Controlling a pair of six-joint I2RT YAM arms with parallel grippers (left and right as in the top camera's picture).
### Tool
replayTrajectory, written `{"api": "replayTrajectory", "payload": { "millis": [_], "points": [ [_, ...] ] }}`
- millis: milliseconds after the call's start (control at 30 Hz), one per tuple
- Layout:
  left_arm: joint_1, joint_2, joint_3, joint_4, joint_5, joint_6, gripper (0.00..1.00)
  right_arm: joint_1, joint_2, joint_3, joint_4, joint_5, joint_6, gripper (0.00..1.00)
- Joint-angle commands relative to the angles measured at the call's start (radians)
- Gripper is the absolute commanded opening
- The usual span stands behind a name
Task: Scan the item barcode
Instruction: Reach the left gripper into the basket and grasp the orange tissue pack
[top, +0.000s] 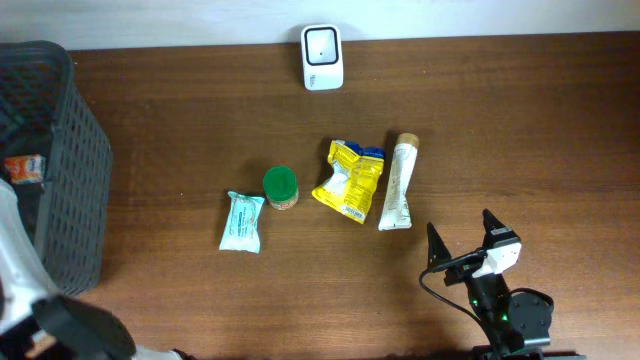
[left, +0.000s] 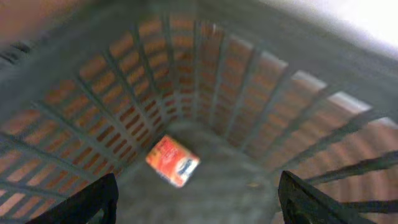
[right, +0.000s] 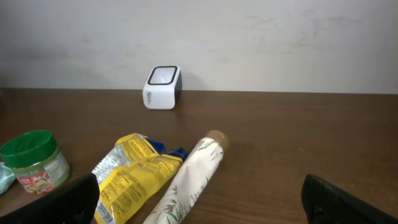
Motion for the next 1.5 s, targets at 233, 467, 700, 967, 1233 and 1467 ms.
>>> {"api": "replayTrajectory", "payload": {
  "millis": [233, 467, 700, 967, 1233, 1467],
  "points": [
    [0.053, 0.210, 0.013, 0.064, 0.006, 0.233, 0.87, 0.007, -0.004, -0.005, -0.007, -0.005, 0.007, 0.98],
    [0.053, 0.324, 0.013, 0.068, 0.005, 0.233, 0.84, 0.007, -0.004, -0.005, -0.007, -0.005, 0.007, 0.98],
    [0.068, 0.397, 0.013, 0.073, 0.005, 0.233, 0.73, 0.007, -0.004, -0.005, -0.007, -0.005, 0.007, 0.98],
    [0.077, 0.460, 0.013, 0.135, 0.005, 0.233, 0.69, 0.007, -0.004, -0.005, -0.007, -0.005, 0.008, 0.98],
    [0.077, 0.513, 0.013, 0.157, 0.004, 0.233, 0.57, 0.007, -0.004, -0.005, -0.007, -0.005, 0.007, 0.98],
    [0.077, 0.525, 0.013, 0.185, 0.001, 0.233, 0.58, 0.007, -0.004, -0.005, -0.007, -0.005, 0.007, 0.98]
  ]
}}
